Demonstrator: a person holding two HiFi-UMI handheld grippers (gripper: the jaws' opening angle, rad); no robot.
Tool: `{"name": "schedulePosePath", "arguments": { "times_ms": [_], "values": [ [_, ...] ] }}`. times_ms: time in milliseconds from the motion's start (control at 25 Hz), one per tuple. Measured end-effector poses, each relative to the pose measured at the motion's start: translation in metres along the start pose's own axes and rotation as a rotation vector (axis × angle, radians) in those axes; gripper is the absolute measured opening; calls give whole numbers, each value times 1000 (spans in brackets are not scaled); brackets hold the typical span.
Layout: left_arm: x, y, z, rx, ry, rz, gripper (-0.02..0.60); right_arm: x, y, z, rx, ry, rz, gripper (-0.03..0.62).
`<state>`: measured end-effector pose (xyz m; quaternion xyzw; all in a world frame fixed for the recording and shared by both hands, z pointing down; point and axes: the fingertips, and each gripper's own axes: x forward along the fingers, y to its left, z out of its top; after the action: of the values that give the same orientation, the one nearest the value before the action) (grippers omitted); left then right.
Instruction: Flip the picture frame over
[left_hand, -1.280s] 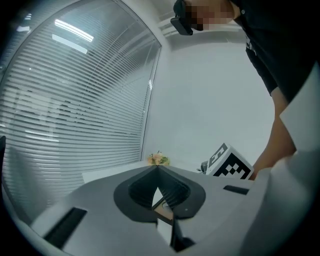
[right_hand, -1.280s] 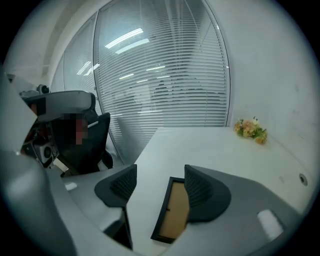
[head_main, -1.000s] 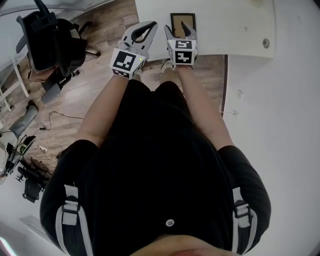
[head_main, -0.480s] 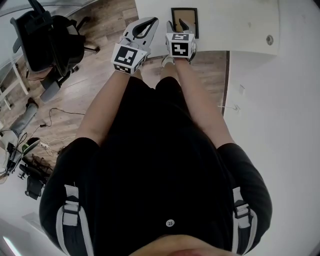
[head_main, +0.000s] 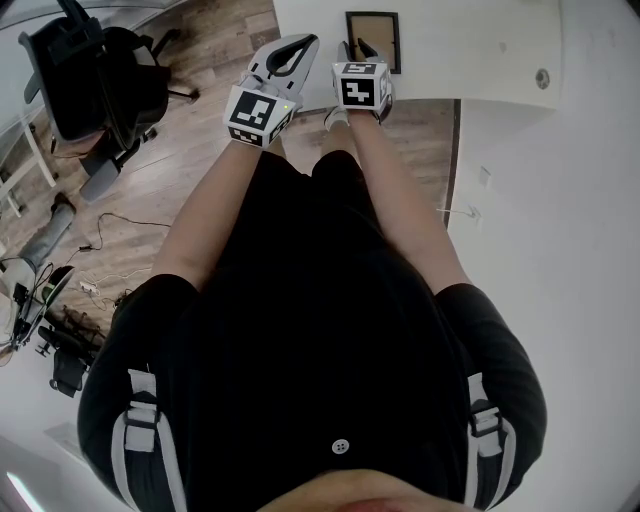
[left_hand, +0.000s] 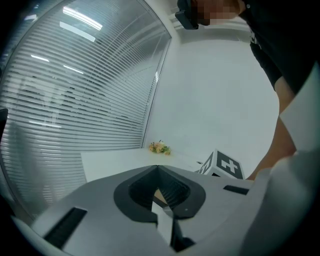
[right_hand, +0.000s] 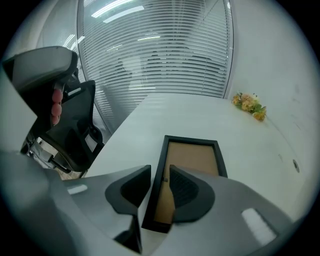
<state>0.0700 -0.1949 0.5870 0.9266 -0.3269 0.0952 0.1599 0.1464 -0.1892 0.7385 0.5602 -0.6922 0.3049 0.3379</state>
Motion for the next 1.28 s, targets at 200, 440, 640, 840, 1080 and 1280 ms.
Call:
{"name": "schedulePosePath", "arguments": {
  "times_ms": [200,440,640,840,1080,1280],
  "values": [
    [-5,0,-1,-1,2,3,5,1,-2,0,-23,4,-28,104],
    [-13,4,-2,-4,-1,13,5,0,-2,0,-11,7,-49,78],
    [-21,8,0,-2,-4,20,5,-6,-3,1,23,-3,-53,51],
    [-26,9,3,1,-8,17,5,-10,-5,6,50,-20,-49,49],
    [-32,5,17,20,-26,5,5,-26,-7,16,94,-40,-37,49],
    [-36,2,31,40,-41,-5,5,-41,-3,30,142,-64,-9,49]
  ]
}}
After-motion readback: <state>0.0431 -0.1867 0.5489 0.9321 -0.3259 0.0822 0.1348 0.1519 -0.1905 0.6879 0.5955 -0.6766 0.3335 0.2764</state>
